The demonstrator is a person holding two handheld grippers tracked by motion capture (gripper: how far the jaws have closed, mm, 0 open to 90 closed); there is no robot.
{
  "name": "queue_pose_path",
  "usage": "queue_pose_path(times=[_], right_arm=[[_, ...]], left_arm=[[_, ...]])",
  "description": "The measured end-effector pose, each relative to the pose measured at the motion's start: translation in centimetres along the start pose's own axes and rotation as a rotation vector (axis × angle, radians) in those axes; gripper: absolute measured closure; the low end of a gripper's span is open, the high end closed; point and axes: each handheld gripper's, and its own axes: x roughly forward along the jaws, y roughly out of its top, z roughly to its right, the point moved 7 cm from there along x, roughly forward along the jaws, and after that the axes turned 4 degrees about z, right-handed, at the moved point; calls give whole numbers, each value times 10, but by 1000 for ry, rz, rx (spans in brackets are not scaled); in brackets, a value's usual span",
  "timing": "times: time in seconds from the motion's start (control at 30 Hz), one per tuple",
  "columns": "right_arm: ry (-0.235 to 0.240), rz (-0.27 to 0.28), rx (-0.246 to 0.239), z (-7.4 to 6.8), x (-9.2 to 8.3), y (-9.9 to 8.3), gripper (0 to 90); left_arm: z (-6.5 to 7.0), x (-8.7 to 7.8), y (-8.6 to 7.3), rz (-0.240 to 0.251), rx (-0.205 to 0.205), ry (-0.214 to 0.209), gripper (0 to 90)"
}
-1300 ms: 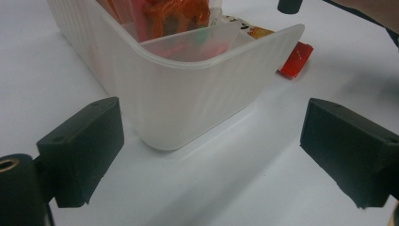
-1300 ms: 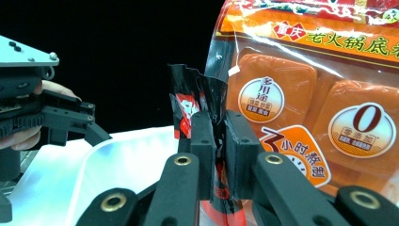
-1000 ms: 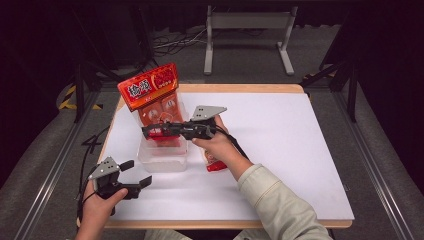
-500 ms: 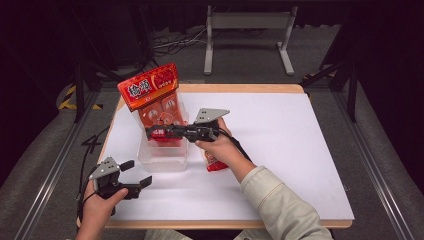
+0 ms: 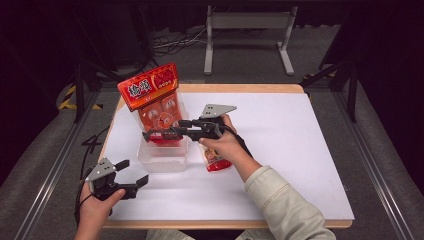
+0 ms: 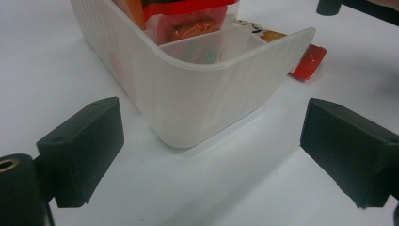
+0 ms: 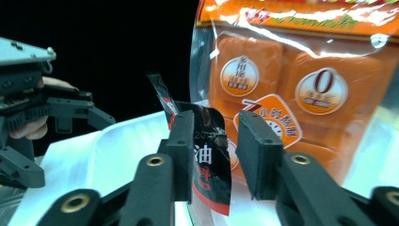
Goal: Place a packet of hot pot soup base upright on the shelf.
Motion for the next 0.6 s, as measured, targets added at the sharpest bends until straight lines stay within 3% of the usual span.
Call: queue_pose_path(times=[0.07, 0.2, 0.6], right_arm=[[-10, 10, 23, 1, -7, 4, 605], [-38, 22, 18, 3, -25, 11, 544], [-126, 8, 13, 11, -67, 18, 483]], left_arm=[[0, -2, 0, 4, -1, 5, 73], [-2, -2, 0, 13, 0, 13, 73], [-2, 6, 5, 32, 0, 26, 77]])
